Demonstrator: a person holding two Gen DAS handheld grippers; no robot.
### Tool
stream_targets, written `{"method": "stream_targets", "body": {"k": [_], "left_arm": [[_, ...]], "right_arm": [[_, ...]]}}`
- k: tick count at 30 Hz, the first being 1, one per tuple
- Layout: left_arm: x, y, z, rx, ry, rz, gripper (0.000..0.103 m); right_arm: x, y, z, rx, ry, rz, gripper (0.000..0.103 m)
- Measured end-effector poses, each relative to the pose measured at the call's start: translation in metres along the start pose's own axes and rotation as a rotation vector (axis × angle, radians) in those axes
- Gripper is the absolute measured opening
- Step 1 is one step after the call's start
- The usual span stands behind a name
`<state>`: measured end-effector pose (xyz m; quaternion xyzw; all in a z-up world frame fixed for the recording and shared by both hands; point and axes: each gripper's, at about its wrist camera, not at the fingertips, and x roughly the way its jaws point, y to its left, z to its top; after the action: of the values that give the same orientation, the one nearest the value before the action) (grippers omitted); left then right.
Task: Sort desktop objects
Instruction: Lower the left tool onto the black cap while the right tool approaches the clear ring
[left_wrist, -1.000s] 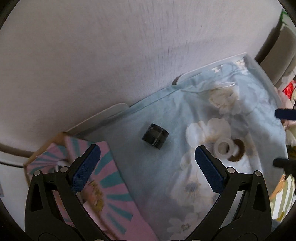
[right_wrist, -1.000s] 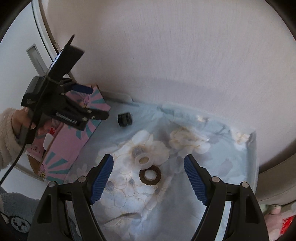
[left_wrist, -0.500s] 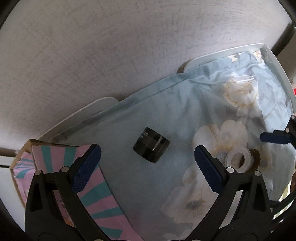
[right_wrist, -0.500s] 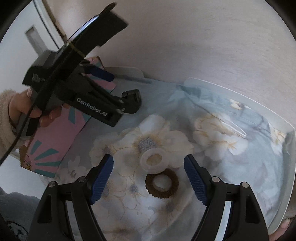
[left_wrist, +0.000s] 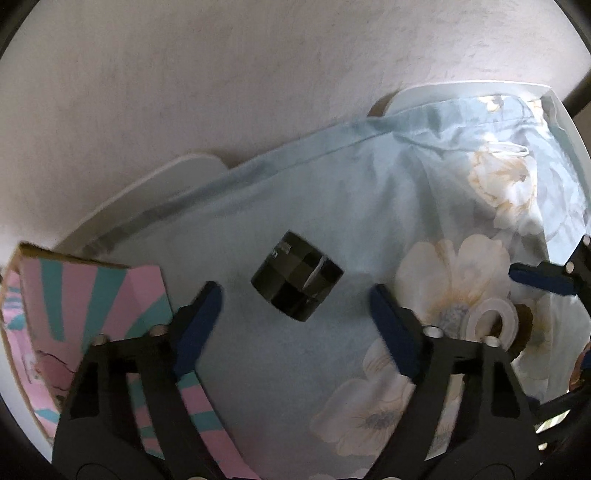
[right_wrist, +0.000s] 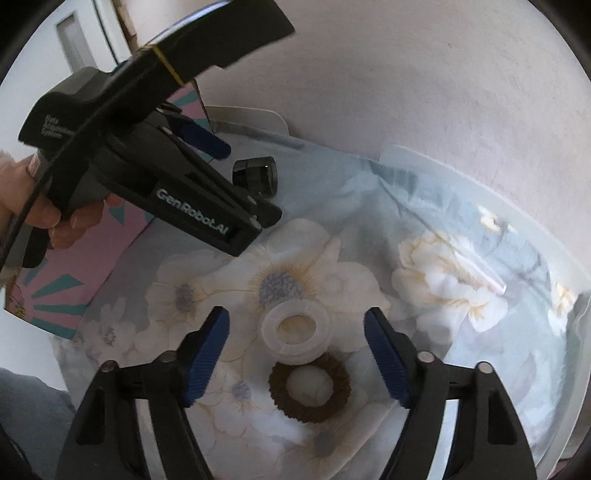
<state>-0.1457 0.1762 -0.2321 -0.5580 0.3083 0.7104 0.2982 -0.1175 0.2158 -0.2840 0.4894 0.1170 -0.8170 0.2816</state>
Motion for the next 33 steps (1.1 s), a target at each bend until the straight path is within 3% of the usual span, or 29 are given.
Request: {"method": "stream_targets", "body": {"k": [4,5,6,8,14,20,24,33], "left_arm": [[0.000,0.012,-0.004,-0.079,0.000,-0.059,0.066],[-0.002,0.014,-0.006,-0.096,-0.004,-0.074,0.054],[-0.003,0.016,-0.007,-0.109,-0.008,-0.083,0.040],[-0.006,0.020,-0.008,-0.127,-0.017,-0.076,0.026],[-0.012,0.028,-0.014,-0.160,-0.035,-0.123,0.011],[-0.014,0.026,-0.015,-0.140,-0.023,-0.137,0.011],[-0.010,0.031,-0.014,-0.164,-0.013,-0.150,0.029],[-0.015,0.038,-0.015,-0.182,-0.038,-0.167,0.029]], "right_arm": [[0.010,0.003,-0.001,-0.022,0.023,-0.017,0.044],[0.012,0.004,-0.002,-0.029,0.021,-0.023,0.040],[0.011,0.005,-0.002,-0.036,0.012,-0.027,0.040],[0.011,0.006,-0.002,-0.037,0.009,-0.029,0.040],[0.000,0.002,-0.003,0.002,-0.020,-0.025,0.040],[-0.004,0.000,-0.003,0.015,-0.015,-0.029,0.040],[0.000,0.008,-0.001,0.022,-0.009,-0.030,0.040],[0.000,0.012,-0.001,0.022,-0.004,-0.023,0.040]]}}
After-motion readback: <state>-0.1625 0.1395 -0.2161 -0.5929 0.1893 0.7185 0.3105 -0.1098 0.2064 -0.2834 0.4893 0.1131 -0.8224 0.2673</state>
